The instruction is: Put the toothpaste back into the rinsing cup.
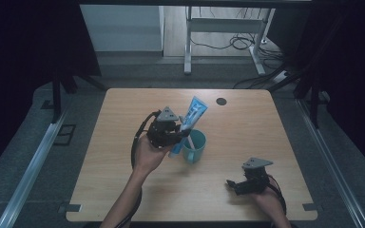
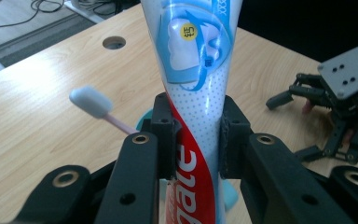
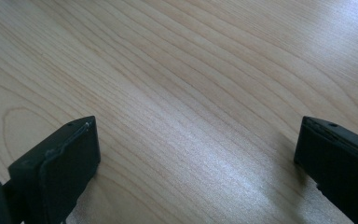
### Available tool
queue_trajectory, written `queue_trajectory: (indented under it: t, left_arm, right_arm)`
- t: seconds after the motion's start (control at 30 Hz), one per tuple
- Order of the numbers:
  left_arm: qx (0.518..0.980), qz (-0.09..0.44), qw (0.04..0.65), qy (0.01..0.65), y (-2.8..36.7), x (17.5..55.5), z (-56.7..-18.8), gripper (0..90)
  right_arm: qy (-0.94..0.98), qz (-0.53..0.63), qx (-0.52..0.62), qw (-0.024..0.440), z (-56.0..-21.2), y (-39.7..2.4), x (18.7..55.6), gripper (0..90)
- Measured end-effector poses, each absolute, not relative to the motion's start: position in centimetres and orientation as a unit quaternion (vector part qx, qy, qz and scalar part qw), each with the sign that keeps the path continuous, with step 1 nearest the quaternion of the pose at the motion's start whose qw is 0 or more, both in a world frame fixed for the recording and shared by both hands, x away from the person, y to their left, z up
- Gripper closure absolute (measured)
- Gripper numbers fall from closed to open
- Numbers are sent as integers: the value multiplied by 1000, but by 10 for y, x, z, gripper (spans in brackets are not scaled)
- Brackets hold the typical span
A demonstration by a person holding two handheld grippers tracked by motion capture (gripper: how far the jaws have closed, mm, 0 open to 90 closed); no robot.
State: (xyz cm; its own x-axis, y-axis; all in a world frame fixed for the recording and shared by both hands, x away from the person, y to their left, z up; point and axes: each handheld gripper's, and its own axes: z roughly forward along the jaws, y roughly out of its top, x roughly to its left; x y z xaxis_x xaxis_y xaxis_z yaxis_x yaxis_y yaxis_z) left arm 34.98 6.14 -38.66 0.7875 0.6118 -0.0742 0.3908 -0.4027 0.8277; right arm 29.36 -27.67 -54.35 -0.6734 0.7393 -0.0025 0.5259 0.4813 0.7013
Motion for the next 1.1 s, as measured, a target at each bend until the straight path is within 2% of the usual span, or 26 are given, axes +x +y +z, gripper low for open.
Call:
queue_trajectory:
  t: [1.1]
  left_arm:
    - [806, 163, 479, 306, 12, 381, -392, 728]
  right_arm:
    - [847, 347, 373, 153, -543, -277, 294, 0]
